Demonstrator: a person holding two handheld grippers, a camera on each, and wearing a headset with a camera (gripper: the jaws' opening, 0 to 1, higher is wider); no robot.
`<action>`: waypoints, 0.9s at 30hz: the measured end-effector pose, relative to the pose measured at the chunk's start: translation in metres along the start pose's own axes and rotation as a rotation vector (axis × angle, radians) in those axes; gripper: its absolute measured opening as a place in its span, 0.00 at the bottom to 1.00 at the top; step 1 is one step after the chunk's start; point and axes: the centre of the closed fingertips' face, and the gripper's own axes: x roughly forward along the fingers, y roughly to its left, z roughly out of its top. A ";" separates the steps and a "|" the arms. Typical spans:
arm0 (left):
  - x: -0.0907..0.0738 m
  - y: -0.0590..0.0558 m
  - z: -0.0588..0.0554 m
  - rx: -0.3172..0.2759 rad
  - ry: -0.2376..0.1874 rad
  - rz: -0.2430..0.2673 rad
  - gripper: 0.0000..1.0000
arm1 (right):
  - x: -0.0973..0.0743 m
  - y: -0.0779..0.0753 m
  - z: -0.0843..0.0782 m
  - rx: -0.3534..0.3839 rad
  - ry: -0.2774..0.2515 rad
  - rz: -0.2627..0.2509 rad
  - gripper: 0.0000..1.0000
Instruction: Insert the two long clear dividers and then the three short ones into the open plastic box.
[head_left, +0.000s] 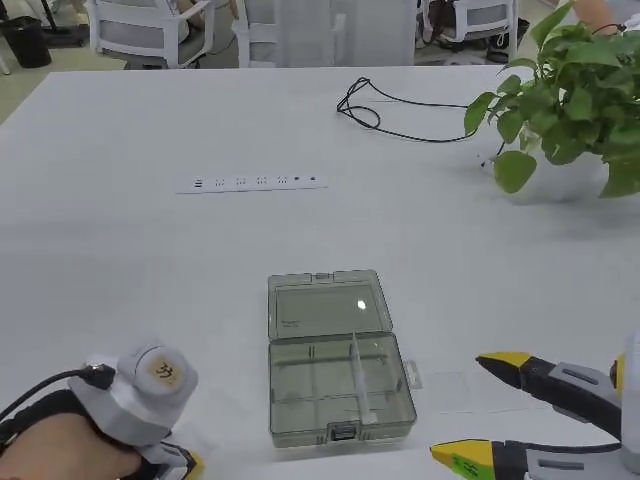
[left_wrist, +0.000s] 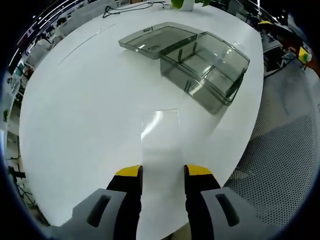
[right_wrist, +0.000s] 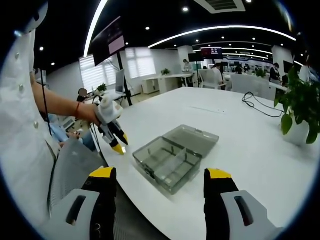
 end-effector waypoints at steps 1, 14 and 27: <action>0.000 0.000 0.000 0.000 0.000 -0.003 0.32 | 0.000 0.000 0.000 0.000 0.001 0.000 0.72; -0.001 0.001 -0.001 -0.016 0.036 -0.040 0.31 | 0.000 0.001 -0.003 0.001 0.003 -0.006 0.71; -0.006 -0.002 -0.006 -0.097 0.000 -0.075 0.30 | 0.000 0.004 -0.005 -0.001 0.013 -0.001 0.71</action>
